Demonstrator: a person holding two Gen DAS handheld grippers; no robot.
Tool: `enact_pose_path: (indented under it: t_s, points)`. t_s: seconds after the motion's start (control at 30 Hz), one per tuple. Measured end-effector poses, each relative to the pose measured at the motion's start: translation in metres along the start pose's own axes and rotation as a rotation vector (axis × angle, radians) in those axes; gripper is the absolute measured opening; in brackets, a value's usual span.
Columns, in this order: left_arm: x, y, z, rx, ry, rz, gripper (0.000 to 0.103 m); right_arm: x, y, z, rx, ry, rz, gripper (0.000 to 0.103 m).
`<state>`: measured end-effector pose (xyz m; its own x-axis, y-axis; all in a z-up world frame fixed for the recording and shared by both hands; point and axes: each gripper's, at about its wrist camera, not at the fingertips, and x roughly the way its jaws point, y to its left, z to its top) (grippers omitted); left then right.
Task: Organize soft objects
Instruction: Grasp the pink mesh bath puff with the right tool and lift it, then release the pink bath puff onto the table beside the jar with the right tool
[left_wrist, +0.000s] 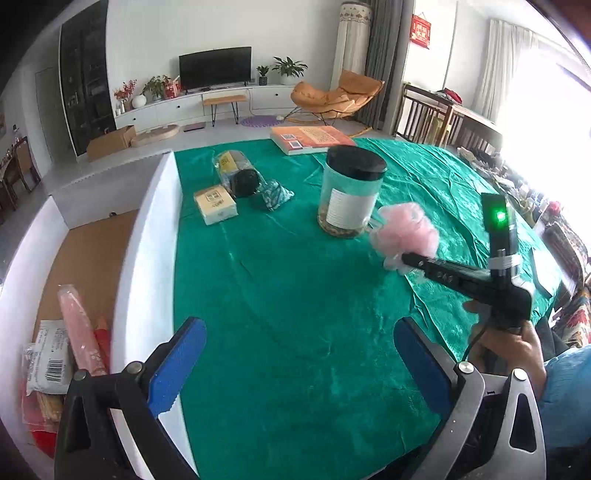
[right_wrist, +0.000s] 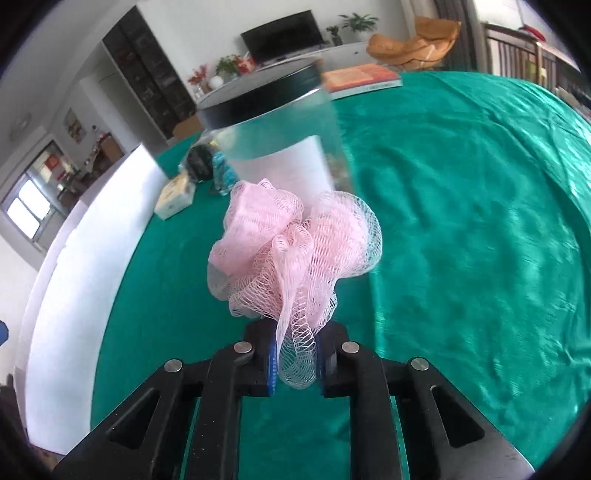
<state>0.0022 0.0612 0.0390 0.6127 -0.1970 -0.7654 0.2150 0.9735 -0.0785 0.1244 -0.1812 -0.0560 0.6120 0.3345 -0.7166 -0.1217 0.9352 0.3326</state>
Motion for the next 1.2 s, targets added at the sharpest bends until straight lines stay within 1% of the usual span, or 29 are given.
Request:
enact_pose_path:
  t_s: [0.07,0.1,0.17,0.23,0.27,0.3,0.37,0.43,0.5,0.6,0.63,0.67,0.73,0.8,0.87,0.97,1.07,1.2]
  points:
    - [0.020,-0.010,0.001,0.003,0.043,-0.024,0.101,-0.015,-0.021,0.007,-0.006,-0.045,-0.065,0.017]
    - [0.028,-0.015,0.002,0.003,0.051,-0.040,0.101,-0.016,-0.029,0.016,-0.017,-0.046,-0.088,0.017]
    - [0.045,-0.022,0.005,-0.008,0.061,-0.059,0.101,-0.015,-0.043,0.042,-0.010,-0.063,-0.098,0.019]
    - [0.060,-0.022,0.009,-0.035,0.069,-0.048,0.101,-0.006,-0.047,0.069,-0.026,-0.076,-0.087,0.033]
    - [0.067,-0.020,0.010,-0.045,0.067,-0.034,0.101,-0.003,-0.050,0.080,-0.019,-0.063,-0.080,0.061]
    - [0.075,-0.017,0.012,-0.053,0.068,-0.005,0.101,0.001,-0.049,0.085,0.002,-0.057,-0.071,0.082]
    - [0.092,-0.008,0.011,-0.070,0.069,0.057,0.101,-0.010,-0.051,0.080,0.027,-0.081,-0.059,0.081]
    - [0.113,0.003,0.011,-0.091,0.085,0.099,0.101,-0.016,-0.052,0.064,0.026,-0.086,-0.103,0.081]
    - [0.130,0.009,0.010,-0.104,0.089,0.114,0.101,-0.016,-0.056,0.042,-0.003,-0.053,-0.202,0.081]
    - [0.148,0.011,0.012,-0.089,0.089,0.140,0.101,-0.005,-0.064,0.012,-0.083,-0.005,-0.415,0.081]
    - [0.152,0.010,0.014,-0.075,0.096,0.145,0.101,-0.002,-0.067,0.005,-0.106,0.004,-0.464,0.081]
    - [0.156,0.008,0.016,-0.059,0.098,0.148,0.101,-0.002,-0.071,0.001,-0.103,-0.002,-0.468,0.081]
    - [0.161,0.003,0.018,-0.023,0.097,0.160,0.101,-0.006,-0.073,0.005,-0.083,-0.011,-0.452,0.081]
    - [0.167,-0.001,0.016,0.006,0.106,0.164,0.102,-0.002,-0.073,0.005,-0.107,-0.006,-0.483,0.082]
    - [0.166,0.000,0.011,-0.019,0.075,0.139,0.102,-0.003,-0.081,0.006,-0.081,-0.003,-0.471,0.086]
    - [0.168,0.003,0.012,-0.038,0.075,0.132,0.103,-0.003,-0.099,0.009,0.001,0.006,-0.402,0.089]
    - [0.169,0.003,0.013,-0.039,0.075,0.133,0.103,-0.003,-0.101,0.010,0.003,0.007,-0.414,0.090]
    - [0.169,0.002,0.013,-0.039,0.075,0.134,0.103,-0.004,-0.099,0.009,0.004,0.009,-0.406,0.092]
